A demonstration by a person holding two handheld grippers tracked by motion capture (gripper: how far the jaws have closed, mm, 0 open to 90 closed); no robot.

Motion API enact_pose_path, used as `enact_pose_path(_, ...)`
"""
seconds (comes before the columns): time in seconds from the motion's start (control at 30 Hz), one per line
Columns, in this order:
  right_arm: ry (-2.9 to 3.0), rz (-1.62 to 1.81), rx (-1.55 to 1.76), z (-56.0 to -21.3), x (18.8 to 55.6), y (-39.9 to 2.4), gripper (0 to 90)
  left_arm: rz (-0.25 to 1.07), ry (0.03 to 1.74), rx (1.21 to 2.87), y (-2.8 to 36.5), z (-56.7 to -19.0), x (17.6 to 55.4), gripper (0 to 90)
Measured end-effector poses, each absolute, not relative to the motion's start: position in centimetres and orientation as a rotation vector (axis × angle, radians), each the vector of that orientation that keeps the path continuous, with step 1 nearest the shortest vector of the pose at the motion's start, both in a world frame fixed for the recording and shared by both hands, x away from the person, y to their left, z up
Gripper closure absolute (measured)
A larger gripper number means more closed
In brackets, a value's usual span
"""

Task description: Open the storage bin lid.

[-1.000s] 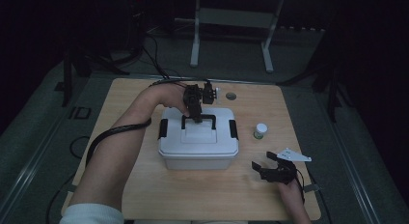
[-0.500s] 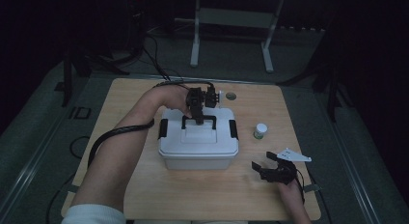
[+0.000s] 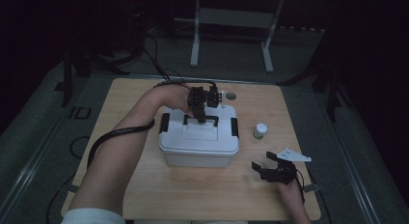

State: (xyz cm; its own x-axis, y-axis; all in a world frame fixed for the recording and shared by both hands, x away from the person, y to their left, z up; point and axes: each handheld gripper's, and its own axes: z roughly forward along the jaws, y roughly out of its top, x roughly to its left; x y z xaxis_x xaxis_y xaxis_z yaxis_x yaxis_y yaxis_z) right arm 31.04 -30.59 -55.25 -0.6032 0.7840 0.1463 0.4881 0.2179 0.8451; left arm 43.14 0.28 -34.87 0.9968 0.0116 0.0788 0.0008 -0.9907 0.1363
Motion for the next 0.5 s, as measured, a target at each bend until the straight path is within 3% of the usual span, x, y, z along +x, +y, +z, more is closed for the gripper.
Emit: enact_pose_path(0.5,2.184,1.341,1.193,-55.2,31.0,-30.6,14.3,0.164,0.020,2.968,1.3,-31.9,42.1,83.6)
